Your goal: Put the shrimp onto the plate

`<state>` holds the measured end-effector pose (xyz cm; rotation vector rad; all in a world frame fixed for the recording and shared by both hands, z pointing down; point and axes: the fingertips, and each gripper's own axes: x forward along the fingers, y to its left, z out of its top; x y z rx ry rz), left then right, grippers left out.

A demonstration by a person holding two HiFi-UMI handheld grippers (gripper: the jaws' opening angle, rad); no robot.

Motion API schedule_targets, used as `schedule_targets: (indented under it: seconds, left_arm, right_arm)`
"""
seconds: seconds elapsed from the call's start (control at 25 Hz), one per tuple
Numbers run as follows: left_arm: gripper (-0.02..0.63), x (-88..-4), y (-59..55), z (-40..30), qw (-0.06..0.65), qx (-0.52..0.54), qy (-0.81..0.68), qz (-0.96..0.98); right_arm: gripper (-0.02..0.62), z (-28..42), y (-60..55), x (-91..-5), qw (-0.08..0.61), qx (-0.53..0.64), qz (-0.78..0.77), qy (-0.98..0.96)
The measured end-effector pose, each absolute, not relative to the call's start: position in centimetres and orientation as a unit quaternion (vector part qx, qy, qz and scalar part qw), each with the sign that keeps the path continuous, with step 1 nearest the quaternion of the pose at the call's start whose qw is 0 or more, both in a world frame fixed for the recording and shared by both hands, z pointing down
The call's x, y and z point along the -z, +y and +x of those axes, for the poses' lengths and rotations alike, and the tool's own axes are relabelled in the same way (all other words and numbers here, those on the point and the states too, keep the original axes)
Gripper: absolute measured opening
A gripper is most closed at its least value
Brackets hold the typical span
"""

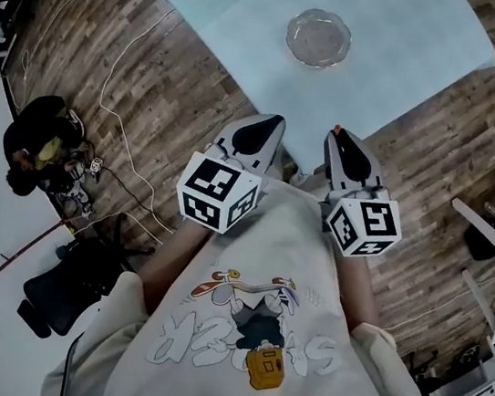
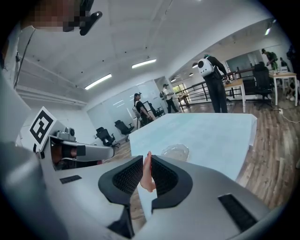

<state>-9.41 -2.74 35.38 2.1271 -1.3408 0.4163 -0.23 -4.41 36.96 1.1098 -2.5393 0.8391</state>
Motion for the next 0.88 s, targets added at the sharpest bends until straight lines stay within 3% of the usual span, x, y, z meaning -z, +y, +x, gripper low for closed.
schedule_targets:
  seconds: [0.88]
  left_arm:
    - [0.008,-43.8,-14.8,-13.6,0.287,-0.226,-0.343,0.865]
  right_arm:
    - [0.072,-6.6,-17.6,-44.7,0.152,-0.302,0.494,-0.801]
